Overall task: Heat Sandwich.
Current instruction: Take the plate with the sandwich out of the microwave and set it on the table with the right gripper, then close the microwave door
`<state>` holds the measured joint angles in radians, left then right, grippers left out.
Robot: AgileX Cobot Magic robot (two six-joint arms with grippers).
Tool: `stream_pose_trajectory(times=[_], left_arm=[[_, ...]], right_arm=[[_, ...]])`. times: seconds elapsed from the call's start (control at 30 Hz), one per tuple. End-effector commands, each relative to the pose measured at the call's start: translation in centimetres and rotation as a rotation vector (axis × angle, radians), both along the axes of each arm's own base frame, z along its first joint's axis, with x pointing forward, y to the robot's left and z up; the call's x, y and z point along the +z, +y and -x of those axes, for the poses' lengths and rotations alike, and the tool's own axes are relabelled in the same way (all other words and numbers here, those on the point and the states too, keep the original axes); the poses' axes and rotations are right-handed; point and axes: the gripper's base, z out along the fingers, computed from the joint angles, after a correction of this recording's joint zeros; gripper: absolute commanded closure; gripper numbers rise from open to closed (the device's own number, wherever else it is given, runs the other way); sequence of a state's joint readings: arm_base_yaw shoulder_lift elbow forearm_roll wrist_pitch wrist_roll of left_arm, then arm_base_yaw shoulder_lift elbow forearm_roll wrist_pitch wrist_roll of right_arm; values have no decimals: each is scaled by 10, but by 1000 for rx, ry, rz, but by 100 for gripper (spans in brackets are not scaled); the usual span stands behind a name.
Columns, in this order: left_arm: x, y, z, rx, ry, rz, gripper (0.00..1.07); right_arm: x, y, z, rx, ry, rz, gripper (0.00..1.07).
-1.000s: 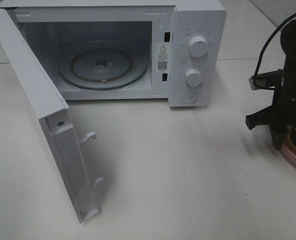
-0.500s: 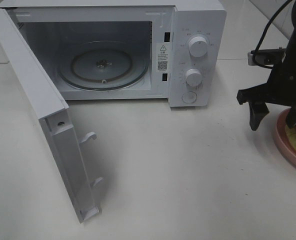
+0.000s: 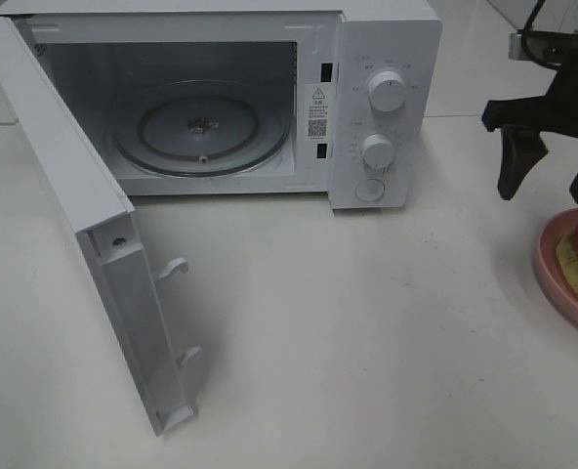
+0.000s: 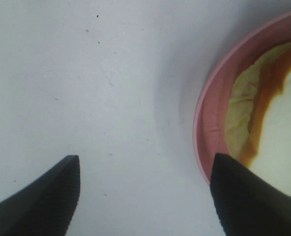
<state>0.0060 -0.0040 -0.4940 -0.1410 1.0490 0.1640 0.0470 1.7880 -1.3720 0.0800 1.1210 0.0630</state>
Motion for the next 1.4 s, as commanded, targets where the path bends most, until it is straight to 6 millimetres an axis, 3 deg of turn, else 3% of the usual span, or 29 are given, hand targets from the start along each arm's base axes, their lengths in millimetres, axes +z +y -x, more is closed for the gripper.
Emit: stream_pose_trajectory(times=[0.03,0.27,0.4,0.43,0.57,0.7,0.73,0.77,0.83,0.87,0.93,1.03,1.1,1.17,1.27,1.33,1.4], left_arm=[[0,0,2,-5,-25,4,30],[0,0,2,-5,-25,4,30],[0,0,2,-5,-25,4,30],[0,0,2,-5,-25,4,30],[0,0,2,-5,-25,4,30],[0,0,2,-5,-25,4,30],[0,0,2,-5,-25,4,30],[0,0,2,-5,-25,4,30],[0,0,2,-5,-25,4,30],[0,0,2,-5,-25,4,30],[0,0,2,-5,-25,4,30],[0,0,2,-5,-25,4,30],[0,0,2,-5,-25,4,30],[0,0,2,-5,-25,4,30],[0,0,2,-5,-25,4,30],[0,0,2,-5,-25,4,30],[0,0,2,-5,-25,4,30]], right_arm=[[13,-10,8,7,51,-26,35],[40,-15,28,13,34,-4,35],[78,-16,50,22,-92,2,35],[78,-16,50,22,-92,2,35],[96,-17,83,31,-152,15,35],[99,-17,107,31,-170,20,35],[102,-17,124,31,-190,21,35],[102,-17,124,31,-190,21,35],[101,-17,142,31,-200,20,35],[100,-17,160,31,-218,20,35],[100,-17,168,30,-227,20,35],[97,-17,204,30,-279,21,35],[95,-17,211,30,-285,21,35],[92,-17,234,29,-330,21,35],[89,-17,247,29,-360,21,35],[83,-17,269,28,-415,22,35],[79,-18,275,28,-434,23,35]])
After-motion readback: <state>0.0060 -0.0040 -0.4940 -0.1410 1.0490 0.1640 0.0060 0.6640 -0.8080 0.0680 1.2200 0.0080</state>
